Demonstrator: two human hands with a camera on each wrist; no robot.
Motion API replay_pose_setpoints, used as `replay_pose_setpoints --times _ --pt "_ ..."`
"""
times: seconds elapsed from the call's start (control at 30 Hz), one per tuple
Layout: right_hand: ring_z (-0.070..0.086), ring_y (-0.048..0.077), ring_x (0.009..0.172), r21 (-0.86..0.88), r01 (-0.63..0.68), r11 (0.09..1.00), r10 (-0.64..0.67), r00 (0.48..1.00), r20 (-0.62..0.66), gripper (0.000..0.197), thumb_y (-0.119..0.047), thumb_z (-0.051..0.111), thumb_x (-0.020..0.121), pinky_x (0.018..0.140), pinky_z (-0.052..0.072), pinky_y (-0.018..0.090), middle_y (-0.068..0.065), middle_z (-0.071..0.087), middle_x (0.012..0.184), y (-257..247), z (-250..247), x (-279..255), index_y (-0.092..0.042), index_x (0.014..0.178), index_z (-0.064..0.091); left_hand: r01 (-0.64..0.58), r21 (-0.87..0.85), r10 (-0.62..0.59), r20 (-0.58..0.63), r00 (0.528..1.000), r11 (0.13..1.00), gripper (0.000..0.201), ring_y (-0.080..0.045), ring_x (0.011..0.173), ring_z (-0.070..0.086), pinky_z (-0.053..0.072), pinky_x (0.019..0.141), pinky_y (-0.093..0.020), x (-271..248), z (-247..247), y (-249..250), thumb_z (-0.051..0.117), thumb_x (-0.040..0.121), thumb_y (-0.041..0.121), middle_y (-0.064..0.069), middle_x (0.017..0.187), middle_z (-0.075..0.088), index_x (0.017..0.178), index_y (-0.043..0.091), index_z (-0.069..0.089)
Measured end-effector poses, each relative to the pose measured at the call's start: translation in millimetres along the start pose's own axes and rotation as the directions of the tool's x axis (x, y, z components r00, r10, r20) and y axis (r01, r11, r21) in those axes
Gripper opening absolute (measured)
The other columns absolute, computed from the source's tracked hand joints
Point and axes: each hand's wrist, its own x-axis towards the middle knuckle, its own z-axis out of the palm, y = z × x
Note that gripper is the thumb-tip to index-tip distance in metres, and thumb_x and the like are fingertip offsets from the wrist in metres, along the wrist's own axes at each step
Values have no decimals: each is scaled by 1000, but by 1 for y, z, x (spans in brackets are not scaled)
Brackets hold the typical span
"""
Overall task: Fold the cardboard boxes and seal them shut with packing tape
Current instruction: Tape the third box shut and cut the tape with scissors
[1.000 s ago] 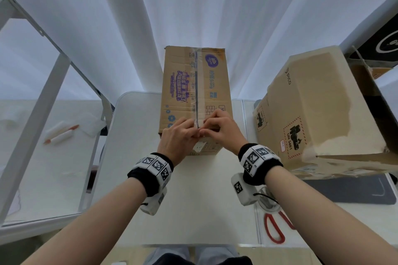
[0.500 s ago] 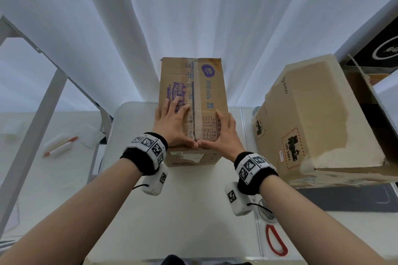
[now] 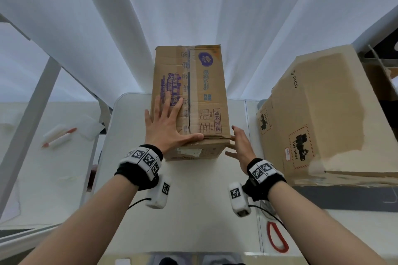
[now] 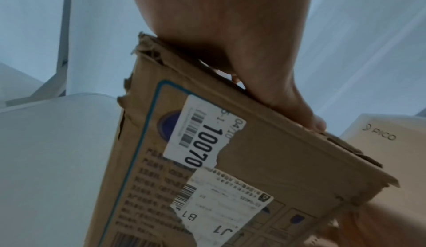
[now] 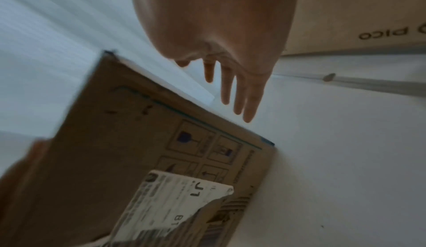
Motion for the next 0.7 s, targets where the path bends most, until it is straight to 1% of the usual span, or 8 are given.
replay_pose_setpoints --times 0.1,0.2,0.33,0.4,0.53,0.63,0.67,0.7 --pt "54 29 119 -29 -171 985 172 984 51 42 -45 41 104 100 50 50 9 51 136 14 5 14 -23 140 43 -2 -41 2 -15 1000 999 134 -15 147 -30 -12 119 -55 -4 -6 -20 28 42 108 11 161 -27 155 43 -8" --pt "51 31 122 -62 -256 965 262 954 146 44 -50 47 100 104 46 51 11 51 132 21 16 20 -21 134 44 -26 -136 17 -65 998 990 129 -9 148 -25 -8 120 -54 -11 -12 -50 36 47 104 15 163 -21 155 45 -2" --pt "46 29 130 -80 -273 959 284 941 185 70 -63 50 93 110 36 49 9 49 140 26 33 26 -19 145 41 -56 -310 21 -115 993 949 122 -3 149 -16 3 122 -55 -24 -17 -90 44 53 100 16 165 -7 156 43 11" --pt "49 26 128 -12 -235 972 233 957 172 67 -63 53 91 108 39 47 6 52 139 26 40 26 -21 144 45 -50 -404 1 -119 993 913 119 -5 151 -9 6 123 -53 -32 -18 -101 46 55 98 15 165 -1 155 41 17" --pt "59 22 119 95 -170 981 149 971 189 59 -64 61 86 97 51 45 -1 61 131 22 38 15 -29 132 53 75 -654 -143 -51 988 753 112 -12 149 16 18 119 -42 -47 -20 -105 42 58 99 9 164 13 150 35 32" --pt "61 24 112 205 -114 972 73 977 198 66 -63 69 81 88 54 45 6 63 128 21 24 7 -21 129 51 166 -837 -201 69 977 521 103 -6 131 44 34 108 -26 -61 -12 -96 49 63 92 2 151 39 142 26 40" --pt "61 25 107 227 -86 970 42 981 191 61 -59 70 82 84 52 45 8 63 125 19 19 3 -19 124 50 211 -862 -211 125 970 461 92 0 122 49 36 107 -28 -66 -4 -94 48 70 86 3 141 48 137 23 43" --pt "60 25 101 228 -50 972 8 983 181 51 -53 69 85 80 50 43 9 63 120 15 16 -1 -19 118 50 256 -876 -218 179 959 409 84 3 117 50 35 111 -35 -69 5 -93 44 74 82 6 134 53 133 23 44"
